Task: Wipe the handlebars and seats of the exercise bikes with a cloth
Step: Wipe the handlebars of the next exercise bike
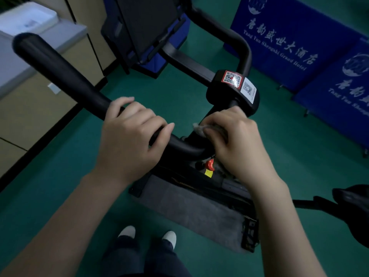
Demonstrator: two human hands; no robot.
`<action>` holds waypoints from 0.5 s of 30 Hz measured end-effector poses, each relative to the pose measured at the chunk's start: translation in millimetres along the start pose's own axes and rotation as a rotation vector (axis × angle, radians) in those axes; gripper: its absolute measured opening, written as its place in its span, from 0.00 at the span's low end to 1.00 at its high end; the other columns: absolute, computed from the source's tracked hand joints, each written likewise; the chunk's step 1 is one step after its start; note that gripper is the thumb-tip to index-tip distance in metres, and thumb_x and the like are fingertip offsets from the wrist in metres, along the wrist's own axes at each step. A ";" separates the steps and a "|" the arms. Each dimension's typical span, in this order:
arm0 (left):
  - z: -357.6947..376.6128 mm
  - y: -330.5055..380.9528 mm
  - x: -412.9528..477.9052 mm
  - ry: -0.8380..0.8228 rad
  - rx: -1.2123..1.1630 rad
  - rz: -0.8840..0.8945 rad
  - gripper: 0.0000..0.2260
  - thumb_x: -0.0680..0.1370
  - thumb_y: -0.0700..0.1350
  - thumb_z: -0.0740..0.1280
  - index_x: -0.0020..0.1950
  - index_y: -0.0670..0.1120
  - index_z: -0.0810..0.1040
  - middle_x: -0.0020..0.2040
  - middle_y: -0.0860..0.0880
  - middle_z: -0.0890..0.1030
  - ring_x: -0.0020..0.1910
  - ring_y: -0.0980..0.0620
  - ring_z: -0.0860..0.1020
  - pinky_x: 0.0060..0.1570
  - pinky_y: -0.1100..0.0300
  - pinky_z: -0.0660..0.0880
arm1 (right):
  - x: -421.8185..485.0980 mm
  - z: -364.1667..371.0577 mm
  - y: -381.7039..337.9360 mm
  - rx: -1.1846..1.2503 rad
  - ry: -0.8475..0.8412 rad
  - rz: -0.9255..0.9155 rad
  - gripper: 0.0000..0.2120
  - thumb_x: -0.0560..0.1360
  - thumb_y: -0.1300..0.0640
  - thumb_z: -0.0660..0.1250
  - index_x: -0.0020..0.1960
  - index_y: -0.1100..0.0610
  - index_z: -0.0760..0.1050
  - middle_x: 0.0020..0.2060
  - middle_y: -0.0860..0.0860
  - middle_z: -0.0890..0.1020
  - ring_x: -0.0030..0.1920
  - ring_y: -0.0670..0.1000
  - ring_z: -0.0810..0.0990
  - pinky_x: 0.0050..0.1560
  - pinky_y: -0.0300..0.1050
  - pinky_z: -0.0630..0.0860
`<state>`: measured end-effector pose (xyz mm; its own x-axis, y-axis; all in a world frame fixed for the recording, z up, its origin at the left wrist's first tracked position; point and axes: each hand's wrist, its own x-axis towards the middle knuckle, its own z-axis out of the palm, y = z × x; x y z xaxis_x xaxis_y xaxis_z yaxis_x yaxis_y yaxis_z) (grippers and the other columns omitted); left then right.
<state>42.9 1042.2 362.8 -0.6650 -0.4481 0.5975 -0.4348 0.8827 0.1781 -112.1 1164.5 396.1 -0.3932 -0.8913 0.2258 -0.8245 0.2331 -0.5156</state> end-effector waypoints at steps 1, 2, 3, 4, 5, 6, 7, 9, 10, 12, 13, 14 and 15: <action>1.0 4.3 0.7 0.006 0.005 -0.011 0.16 0.80 0.50 0.60 0.40 0.45 0.81 0.38 0.50 0.82 0.42 0.48 0.79 0.63 0.51 0.64 | 2.3 -0.7 5.1 0.008 0.034 0.008 0.04 0.76 0.64 0.67 0.45 0.60 0.80 0.40 0.50 0.81 0.48 0.52 0.73 0.45 0.29 0.63; 2.4 9.2 1.6 0.010 0.013 -0.021 0.15 0.80 0.50 0.60 0.41 0.45 0.82 0.38 0.50 0.82 0.43 0.48 0.79 0.64 0.51 0.64 | 3.3 -0.5 8.8 0.028 0.074 0.012 0.04 0.76 0.64 0.67 0.45 0.60 0.80 0.40 0.49 0.81 0.49 0.52 0.73 0.47 0.28 0.64; 4.3 14.9 2.3 0.011 0.020 -0.034 0.15 0.80 0.50 0.60 0.41 0.45 0.82 0.38 0.50 0.82 0.42 0.47 0.79 0.64 0.51 0.64 | 2.0 0.2 11.1 0.053 0.112 0.007 0.04 0.75 0.64 0.67 0.45 0.60 0.80 0.40 0.47 0.80 0.49 0.52 0.74 0.49 0.27 0.64; 6.6 21.0 2.5 0.008 0.027 -0.050 0.16 0.80 0.50 0.60 0.41 0.44 0.82 0.37 0.50 0.81 0.41 0.47 0.78 0.64 0.51 0.64 | -1.5 2.0 12.3 0.076 0.143 -0.007 0.04 0.75 0.65 0.67 0.45 0.60 0.80 0.40 0.44 0.79 0.49 0.51 0.75 0.49 0.27 0.65; 9.2 27.0 2.2 0.004 0.036 -0.065 0.16 0.80 0.50 0.60 0.39 0.44 0.81 0.35 0.50 0.81 0.39 0.47 0.78 0.64 0.50 0.65 | -6.2 4.3 12.6 0.098 0.165 -0.028 0.04 0.75 0.65 0.68 0.45 0.59 0.81 0.40 0.42 0.78 0.48 0.50 0.75 0.50 0.29 0.67; 11.9 32.1 1.7 0.002 0.047 -0.073 0.17 0.80 0.50 0.60 0.38 0.44 0.81 0.33 0.50 0.81 0.37 0.48 0.78 0.64 0.50 0.65 | -11.1 6.6 12.7 0.119 0.180 -0.052 0.04 0.74 0.65 0.68 0.45 0.59 0.81 0.40 0.41 0.77 0.48 0.49 0.75 0.50 0.30 0.69; 14.4 35.8 1.0 0.005 0.061 -0.077 0.17 0.80 0.50 0.60 0.36 0.45 0.80 0.32 0.50 0.80 0.36 0.48 0.77 0.63 0.50 0.66 | -14.4 8.3 13.5 0.136 0.190 -0.076 0.04 0.74 0.64 0.68 0.46 0.58 0.81 0.40 0.40 0.77 0.48 0.49 0.75 0.51 0.32 0.70; 17.9 38.5 0.1 0.012 0.086 -0.080 0.19 0.80 0.49 0.60 0.32 0.45 0.78 0.28 0.51 0.78 0.32 0.49 0.75 0.59 0.51 0.67 | -12.5 9.0 19.7 0.153 0.210 -0.096 0.04 0.74 0.64 0.68 0.46 0.57 0.81 0.40 0.40 0.77 0.48 0.49 0.75 0.51 0.31 0.70; 18.7 38.3 0.2 0.016 0.094 -0.079 0.19 0.80 0.49 0.60 0.31 0.45 0.77 0.27 0.51 0.76 0.31 0.49 0.74 0.56 0.52 0.67 | -7.6 8.5 24.7 0.159 0.230 -0.082 0.04 0.75 0.64 0.68 0.46 0.57 0.81 0.40 0.39 0.77 0.49 0.49 0.75 0.52 0.31 0.69; 19.3 36.9 1.1 0.032 0.108 -0.072 0.20 0.80 0.48 0.59 0.28 0.45 0.74 0.25 0.52 0.74 0.29 0.49 0.72 0.50 0.53 0.67 | 5.1 7.4 35.1 0.188 0.297 -0.018 0.05 0.75 0.64 0.67 0.47 0.57 0.81 0.40 0.36 0.75 0.51 0.49 0.75 0.52 0.28 0.67; 19.6 36.5 1.0 0.039 0.114 -0.070 0.20 0.80 0.48 0.59 0.28 0.46 0.73 0.24 0.52 0.73 0.28 0.49 0.72 0.48 0.54 0.66 | 9.6 7.6 39.0 0.212 0.339 0.014 0.05 0.75 0.64 0.67 0.48 0.58 0.81 0.41 0.36 0.75 0.51 0.50 0.76 0.52 0.28 0.67; 19.9 36.3 1.0 0.044 0.116 -0.069 0.20 0.79 0.48 0.60 0.27 0.46 0.72 0.24 0.52 0.72 0.28 0.49 0.71 0.46 0.55 0.66 | 11.2 9.1 41.4 0.240 0.375 0.034 0.06 0.75 0.65 0.67 0.48 0.58 0.81 0.41 0.36 0.75 0.52 0.51 0.76 0.53 0.28 0.67; 20.4 35.9 0.9 0.048 0.114 -0.069 0.20 0.79 0.48 0.60 0.27 0.46 0.72 0.23 0.52 0.72 0.28 0.49 0.71 0.45 0.55 0.66 | 9.4 11.4 42.4 0.265 0.401 0.038 0.06 0.74 0.66 0.68 0.48 0.58 0.81 0.42 0.38 0.76 0.52 0.51 0.77 0.53 0.30 0.68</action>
<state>14.4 1070.7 353.8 -0.6022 -0.4978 0.6241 -0.5468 0.8268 0.1319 -146.1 1161.5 366.9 -0.5900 -0.6519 0.4764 -0.6946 0.1090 -0.7111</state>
